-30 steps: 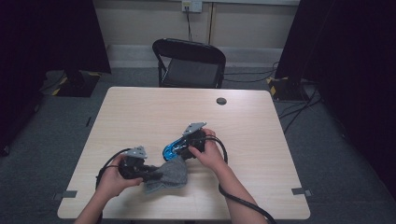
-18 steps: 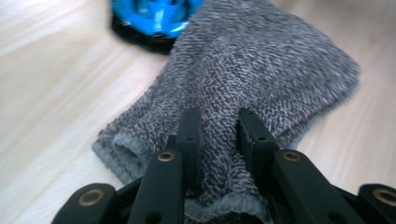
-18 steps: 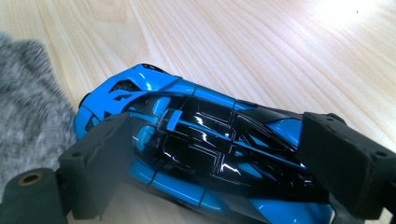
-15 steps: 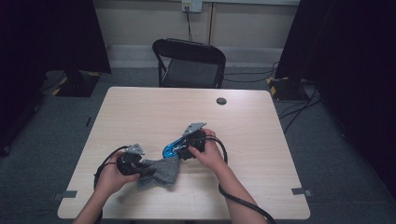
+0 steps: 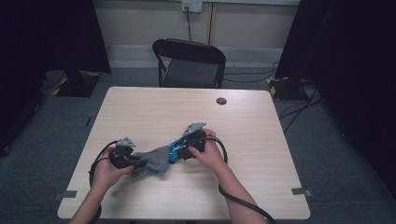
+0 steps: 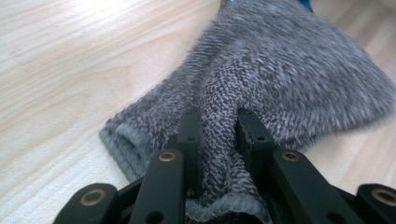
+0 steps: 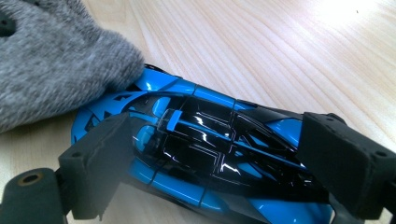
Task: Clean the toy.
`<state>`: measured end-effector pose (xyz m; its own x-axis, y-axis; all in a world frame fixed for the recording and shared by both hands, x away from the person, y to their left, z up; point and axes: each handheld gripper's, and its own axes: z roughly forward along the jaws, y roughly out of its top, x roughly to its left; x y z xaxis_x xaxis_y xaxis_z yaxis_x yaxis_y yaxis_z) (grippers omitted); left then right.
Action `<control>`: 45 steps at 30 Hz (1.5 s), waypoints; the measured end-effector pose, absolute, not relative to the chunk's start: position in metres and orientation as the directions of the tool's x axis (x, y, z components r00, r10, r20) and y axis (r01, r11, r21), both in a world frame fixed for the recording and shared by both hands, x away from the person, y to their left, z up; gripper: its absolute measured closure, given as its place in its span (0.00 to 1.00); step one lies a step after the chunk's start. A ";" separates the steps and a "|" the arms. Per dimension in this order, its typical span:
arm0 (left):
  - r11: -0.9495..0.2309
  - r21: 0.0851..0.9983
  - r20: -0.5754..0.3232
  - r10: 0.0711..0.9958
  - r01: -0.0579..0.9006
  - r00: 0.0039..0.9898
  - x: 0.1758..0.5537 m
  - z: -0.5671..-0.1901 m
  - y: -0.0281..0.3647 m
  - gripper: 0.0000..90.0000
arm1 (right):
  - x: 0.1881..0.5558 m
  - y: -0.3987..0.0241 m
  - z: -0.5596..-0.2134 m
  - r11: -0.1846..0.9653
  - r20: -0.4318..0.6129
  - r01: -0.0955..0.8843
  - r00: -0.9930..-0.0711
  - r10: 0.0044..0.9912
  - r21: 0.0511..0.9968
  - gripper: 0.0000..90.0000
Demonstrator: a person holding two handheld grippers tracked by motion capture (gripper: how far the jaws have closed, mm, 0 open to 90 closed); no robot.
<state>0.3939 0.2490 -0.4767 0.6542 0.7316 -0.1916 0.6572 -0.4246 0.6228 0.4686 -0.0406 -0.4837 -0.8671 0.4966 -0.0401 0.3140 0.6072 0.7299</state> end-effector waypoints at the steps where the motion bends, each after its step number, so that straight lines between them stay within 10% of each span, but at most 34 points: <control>1: -0.417 0.625 -0.191 0.738 0.660 0.647 0.395 -0.477 0.249 0.82 | 0.469 -0.041 -0.484 0.607 -0.040 0.314 -0.867 0.497 0.730 0.11; 27: -0.274 0.676 -0.136 0.866 0.684 0.481 0.401 -0.474 0.269 0.81 | 0.468 -0.040 -0.484 0.606 -0.040 0.314 -0.867 0.497 0.731 0.11; 45: -0.345 0.686 -0.215 0.745 0.641 0.631 0.386 -0.455 0.243 0.84 | 0.468 -0.040 -0.484 0.606 -0.039 0.314 -0.867 0.497 0.731 0.12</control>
<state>0.3860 0.2431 -0.4551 0.6311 0.7452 -0.2153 0.6411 -0.3449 0.6856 0.4678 -0.0399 -0.4838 -0.8670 0.4968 -0.0391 0.3142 0.6059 0.7309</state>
